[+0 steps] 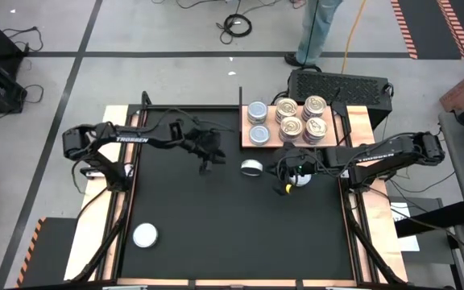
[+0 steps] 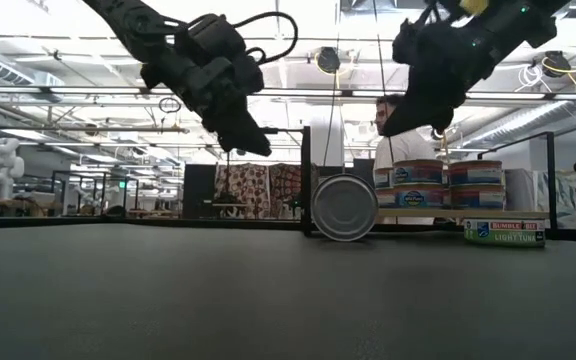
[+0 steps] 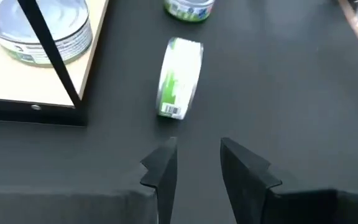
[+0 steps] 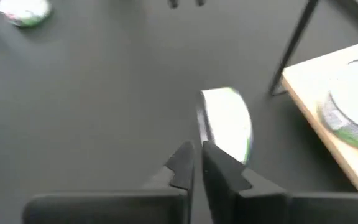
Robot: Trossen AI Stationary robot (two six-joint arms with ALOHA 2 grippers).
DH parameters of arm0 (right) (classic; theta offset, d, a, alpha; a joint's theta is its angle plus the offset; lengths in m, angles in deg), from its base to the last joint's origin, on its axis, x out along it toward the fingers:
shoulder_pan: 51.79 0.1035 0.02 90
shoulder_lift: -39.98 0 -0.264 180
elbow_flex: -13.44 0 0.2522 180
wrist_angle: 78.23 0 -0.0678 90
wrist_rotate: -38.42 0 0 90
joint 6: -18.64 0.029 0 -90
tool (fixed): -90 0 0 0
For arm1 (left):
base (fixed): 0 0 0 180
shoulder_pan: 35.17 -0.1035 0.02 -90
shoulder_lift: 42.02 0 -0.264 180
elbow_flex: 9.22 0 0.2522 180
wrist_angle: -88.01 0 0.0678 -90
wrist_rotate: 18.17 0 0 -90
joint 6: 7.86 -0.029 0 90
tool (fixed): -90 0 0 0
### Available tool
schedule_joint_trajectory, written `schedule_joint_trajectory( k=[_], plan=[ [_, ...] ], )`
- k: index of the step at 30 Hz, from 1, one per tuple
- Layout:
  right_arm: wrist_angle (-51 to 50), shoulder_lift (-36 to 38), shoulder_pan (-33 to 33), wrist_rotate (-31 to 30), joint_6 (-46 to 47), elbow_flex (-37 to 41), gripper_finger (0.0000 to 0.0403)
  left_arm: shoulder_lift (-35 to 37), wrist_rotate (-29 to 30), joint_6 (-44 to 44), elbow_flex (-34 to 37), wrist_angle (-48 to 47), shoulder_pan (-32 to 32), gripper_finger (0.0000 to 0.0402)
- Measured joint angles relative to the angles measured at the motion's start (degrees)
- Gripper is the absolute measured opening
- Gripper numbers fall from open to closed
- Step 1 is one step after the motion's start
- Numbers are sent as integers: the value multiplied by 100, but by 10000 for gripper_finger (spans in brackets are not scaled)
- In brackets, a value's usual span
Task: Stack canned seafood by type on shelf
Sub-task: Stack the green tuna can on top of the other green tuna can on the shelf
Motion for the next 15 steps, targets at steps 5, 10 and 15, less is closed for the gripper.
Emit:
schedule_joint_trajectory(
  k=[5,10,15],
  plan=[
    [178,-380,-32,113,-116,0,108,-11,155,31,2,33,344,123],
    [332,-894,-179,125,-506,-138,224,-11,255,-15,5,-97,442,123],
    [354,-1181,-284,65,-723,-358,315,413,322,-116,511,226,248,123]
  ],
)
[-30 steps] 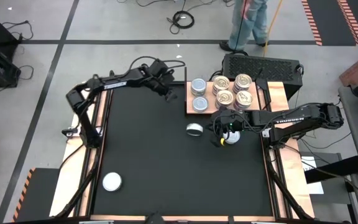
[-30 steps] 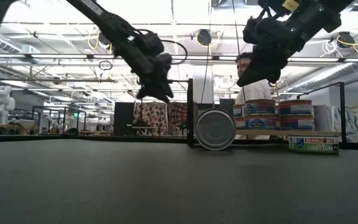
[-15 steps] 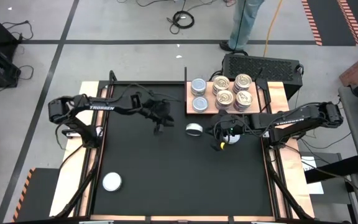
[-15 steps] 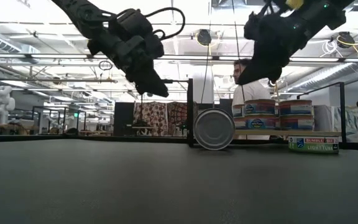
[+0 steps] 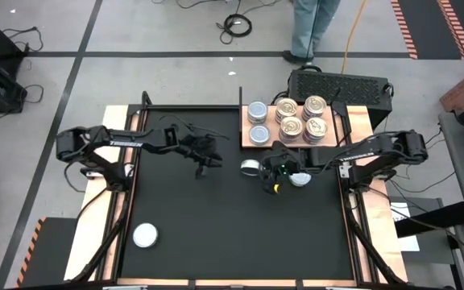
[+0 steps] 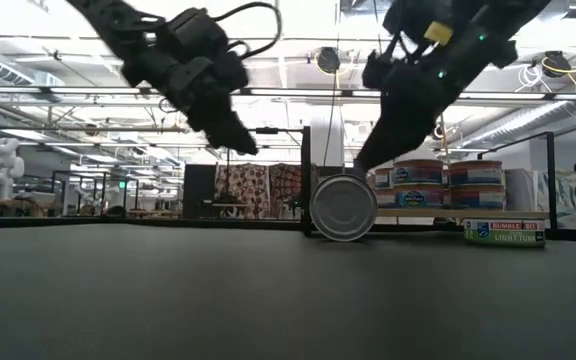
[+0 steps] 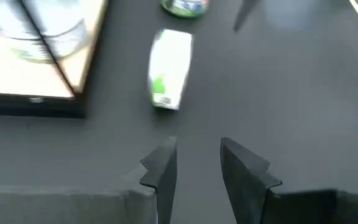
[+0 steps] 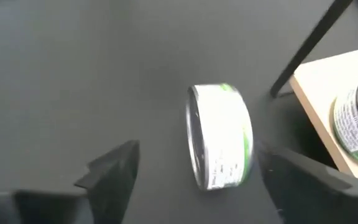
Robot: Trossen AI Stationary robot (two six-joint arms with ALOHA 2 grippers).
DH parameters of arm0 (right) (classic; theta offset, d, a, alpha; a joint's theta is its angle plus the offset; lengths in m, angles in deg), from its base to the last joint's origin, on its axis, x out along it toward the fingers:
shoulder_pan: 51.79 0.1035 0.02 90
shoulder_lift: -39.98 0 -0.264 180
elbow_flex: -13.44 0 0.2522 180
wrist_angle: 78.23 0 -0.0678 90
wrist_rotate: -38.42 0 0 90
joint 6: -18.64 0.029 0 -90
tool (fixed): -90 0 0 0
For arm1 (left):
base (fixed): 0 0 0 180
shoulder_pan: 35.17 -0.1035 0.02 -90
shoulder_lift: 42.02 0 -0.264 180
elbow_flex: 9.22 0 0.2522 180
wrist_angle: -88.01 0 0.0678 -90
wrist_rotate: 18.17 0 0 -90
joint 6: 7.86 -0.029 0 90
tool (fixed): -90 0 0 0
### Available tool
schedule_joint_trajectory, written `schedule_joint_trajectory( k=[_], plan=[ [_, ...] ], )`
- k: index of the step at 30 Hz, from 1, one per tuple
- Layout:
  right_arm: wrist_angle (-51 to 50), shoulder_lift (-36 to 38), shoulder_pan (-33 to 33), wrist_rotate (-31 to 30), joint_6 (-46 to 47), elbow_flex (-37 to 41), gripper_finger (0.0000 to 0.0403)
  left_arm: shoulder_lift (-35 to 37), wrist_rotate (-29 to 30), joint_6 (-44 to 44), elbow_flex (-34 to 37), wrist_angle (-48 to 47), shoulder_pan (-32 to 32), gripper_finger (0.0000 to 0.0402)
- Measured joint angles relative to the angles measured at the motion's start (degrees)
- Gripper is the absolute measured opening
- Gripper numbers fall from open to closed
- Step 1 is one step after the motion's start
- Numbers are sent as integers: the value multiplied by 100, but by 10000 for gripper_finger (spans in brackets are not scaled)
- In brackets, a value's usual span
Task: Stack canned seafood by type on shelf
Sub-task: Stack the green tuna can on top of the other green tuna can on the shelf
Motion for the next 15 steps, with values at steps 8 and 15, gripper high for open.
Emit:
schedule_joint_trajectory(
  k=[8,15],
  plan=[
    [102,-514,-359,61,-53,-45,340,824,78,465,1222,1660,-219,123],
    [323,-752,-399,188,97,-46,315,859,55,343,1277,1853,-66,123]
  ],
)
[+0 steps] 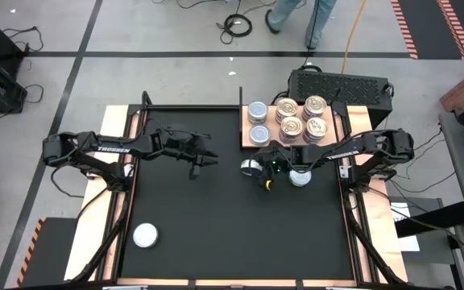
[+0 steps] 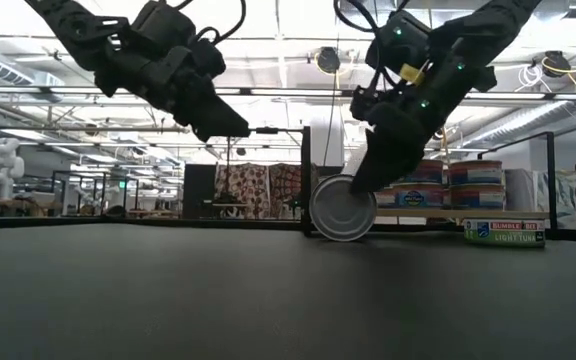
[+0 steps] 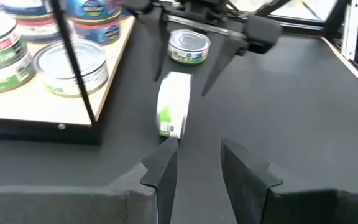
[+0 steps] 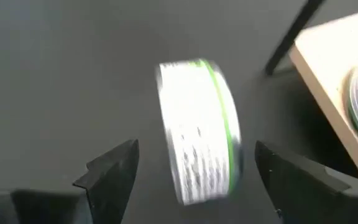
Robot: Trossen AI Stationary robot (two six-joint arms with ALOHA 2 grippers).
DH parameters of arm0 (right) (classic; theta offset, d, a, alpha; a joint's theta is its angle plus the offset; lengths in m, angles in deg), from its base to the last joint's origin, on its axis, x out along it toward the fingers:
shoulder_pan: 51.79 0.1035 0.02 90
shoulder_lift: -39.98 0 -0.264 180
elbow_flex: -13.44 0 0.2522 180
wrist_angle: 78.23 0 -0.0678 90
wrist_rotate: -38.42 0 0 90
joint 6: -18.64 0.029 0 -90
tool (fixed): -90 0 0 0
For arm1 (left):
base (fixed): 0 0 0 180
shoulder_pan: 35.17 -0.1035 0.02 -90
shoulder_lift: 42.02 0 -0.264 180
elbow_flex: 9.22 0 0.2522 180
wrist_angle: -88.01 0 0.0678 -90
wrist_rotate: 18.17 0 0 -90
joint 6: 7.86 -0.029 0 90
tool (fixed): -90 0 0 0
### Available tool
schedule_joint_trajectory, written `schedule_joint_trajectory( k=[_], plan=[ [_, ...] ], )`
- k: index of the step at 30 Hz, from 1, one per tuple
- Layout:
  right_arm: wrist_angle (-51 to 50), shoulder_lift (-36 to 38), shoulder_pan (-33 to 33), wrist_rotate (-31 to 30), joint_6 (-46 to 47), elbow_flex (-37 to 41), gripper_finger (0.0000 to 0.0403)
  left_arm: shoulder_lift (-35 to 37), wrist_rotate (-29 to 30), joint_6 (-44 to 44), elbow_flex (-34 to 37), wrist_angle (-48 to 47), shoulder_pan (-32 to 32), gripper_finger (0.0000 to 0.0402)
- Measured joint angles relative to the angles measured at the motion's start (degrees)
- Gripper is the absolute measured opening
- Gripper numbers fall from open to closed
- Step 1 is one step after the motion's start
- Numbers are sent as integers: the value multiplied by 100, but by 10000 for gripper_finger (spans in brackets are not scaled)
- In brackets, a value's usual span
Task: Stack canned seafood by type on shelf
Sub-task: Stack the green tuna can on top of the other green tuna can on the shelf
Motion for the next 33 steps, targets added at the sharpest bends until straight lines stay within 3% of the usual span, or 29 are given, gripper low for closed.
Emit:
schedule_joint_trajectory(
  k=[6,13,19,24,27,33],
  plan=[
    [28,11,2,-15,62,1,253,-24,-242,-347,-2,163,102,123],
    [93,13,2,-28,20,1,122,-186,-251,-373,-2,336,218,123],
    [107,84,2,12,-87,3,119,-345,159,-383,-2,392,305,123],
    [27,592,-72,705,-137,-63,119,-621,165,110,-4,476,398,129],
    [-154,1035,-136,1154,-196,-67,119,-943,-517,1096,-2,1014,396,155],
    [-411,1624,-360,1827,156,-67,119,-1735,-1529,3037,-11,3404,369,236]
  ],
)
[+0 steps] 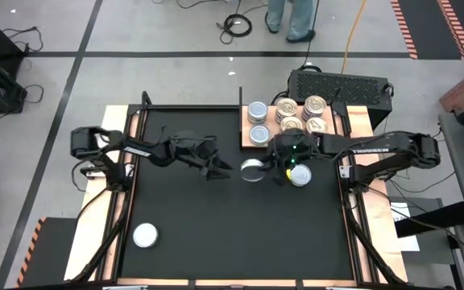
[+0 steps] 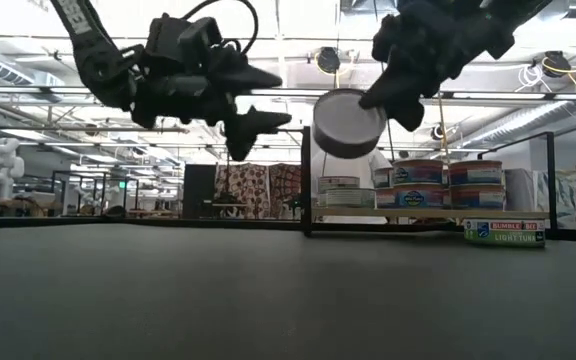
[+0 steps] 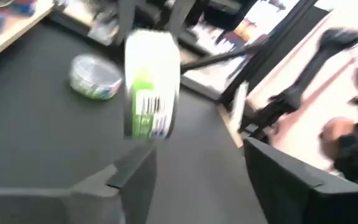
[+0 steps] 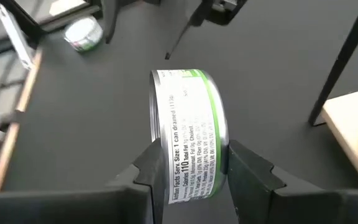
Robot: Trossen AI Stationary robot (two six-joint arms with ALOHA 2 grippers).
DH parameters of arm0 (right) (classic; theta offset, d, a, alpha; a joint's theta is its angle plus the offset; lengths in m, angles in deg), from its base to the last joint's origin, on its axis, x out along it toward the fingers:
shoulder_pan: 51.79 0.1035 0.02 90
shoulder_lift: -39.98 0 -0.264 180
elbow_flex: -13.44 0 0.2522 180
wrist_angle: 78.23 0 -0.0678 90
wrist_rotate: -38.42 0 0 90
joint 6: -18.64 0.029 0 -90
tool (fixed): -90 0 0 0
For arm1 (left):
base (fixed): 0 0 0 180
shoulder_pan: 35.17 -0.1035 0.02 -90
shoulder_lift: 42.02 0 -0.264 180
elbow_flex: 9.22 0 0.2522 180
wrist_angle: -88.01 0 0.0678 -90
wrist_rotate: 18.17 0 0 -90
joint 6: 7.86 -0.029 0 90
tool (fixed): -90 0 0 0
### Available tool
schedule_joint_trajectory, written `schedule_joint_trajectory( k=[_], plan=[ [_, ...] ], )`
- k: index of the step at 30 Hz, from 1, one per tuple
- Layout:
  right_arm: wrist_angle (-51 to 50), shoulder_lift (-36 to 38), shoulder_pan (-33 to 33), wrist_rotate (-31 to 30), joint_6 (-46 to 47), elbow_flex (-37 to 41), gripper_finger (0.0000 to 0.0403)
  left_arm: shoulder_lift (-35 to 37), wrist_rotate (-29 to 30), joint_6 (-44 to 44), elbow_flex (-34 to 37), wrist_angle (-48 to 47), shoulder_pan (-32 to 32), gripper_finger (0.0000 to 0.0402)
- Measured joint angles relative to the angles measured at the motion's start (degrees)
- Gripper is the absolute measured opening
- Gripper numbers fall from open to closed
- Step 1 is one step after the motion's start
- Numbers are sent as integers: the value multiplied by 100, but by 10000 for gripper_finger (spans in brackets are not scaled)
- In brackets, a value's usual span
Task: Stack canned seafood by type on shelf
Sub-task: Stack the green tuna can on top of the other green tuna can on the shelf
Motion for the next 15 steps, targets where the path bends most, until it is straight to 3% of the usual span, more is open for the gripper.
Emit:
schedule_joint_trajectory(
  k=[6,15],
  plan=[
    [46,64,-60,408,403,0,125,-467,-165,387,-19,733,-13,290],
    [87,61,-93,547,533,0,125,-762,213,-205,-537,757,184,297]
  ],
)
